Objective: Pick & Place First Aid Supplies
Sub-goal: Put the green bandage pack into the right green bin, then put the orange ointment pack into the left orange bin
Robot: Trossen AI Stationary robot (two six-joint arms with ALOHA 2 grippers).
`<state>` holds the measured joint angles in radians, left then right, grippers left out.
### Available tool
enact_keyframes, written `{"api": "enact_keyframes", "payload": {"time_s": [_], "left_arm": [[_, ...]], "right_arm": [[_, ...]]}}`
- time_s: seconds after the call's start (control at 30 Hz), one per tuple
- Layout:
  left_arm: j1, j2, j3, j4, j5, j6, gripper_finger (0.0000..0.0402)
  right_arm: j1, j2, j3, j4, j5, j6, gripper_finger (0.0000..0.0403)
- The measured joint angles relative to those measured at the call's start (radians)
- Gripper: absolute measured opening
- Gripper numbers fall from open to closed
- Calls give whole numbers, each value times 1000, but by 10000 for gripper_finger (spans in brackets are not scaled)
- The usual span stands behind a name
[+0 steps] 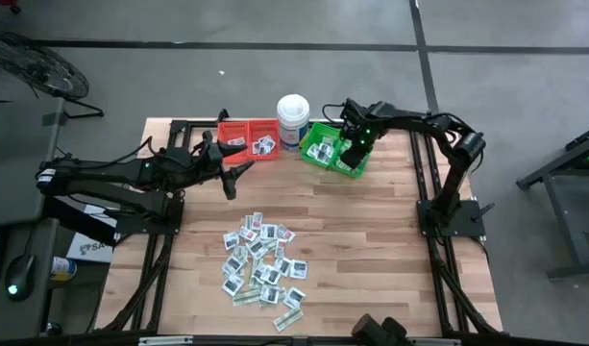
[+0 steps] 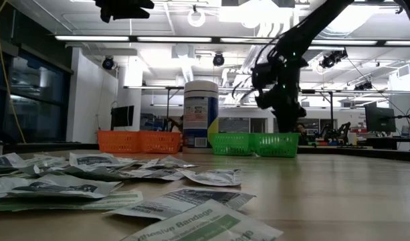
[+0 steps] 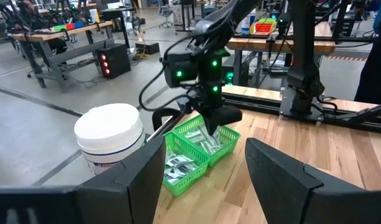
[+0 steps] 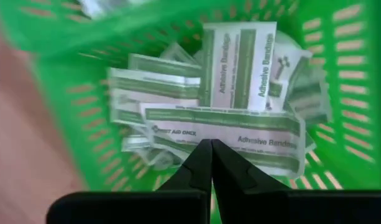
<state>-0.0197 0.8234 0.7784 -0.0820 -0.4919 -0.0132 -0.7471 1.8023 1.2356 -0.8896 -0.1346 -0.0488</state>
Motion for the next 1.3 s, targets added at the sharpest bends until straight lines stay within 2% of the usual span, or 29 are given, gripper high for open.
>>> {"api": "enact_keyframes", "payload": {"time_s": [0.3, 0.43, 0.6, 0.8, 0.9, 1.07, 1.3], "left_arm": [[0, 0, 0, 0, 3, 0, 217], [0, 0, 0, -37, 43, -1, 217], [0, 0, 0, -125, 60, -66, 217], [0, 0, 0, -199, 60, -123, 217], [0, 0, 0, -207, 64, -123, 217], [0, -2, 0, -207, 63, -123, 217], [0, -2, 0, -233, 95, -114, 217]], "right_arm": [[-1, -103, 58, -48, -34, -5, 0], [8, -180, 59, -67, -65, -24, 0], [10, -287, 59, -60, -146, -55, 4], [24, -377, 59, -46, -268, -63, 37], [68, -392, 59, -42, -295, -56, 62], [188, -390, 59, -29, -265, -18, 97], [342, -389, 59, 57, -240, 27, 114]]}}
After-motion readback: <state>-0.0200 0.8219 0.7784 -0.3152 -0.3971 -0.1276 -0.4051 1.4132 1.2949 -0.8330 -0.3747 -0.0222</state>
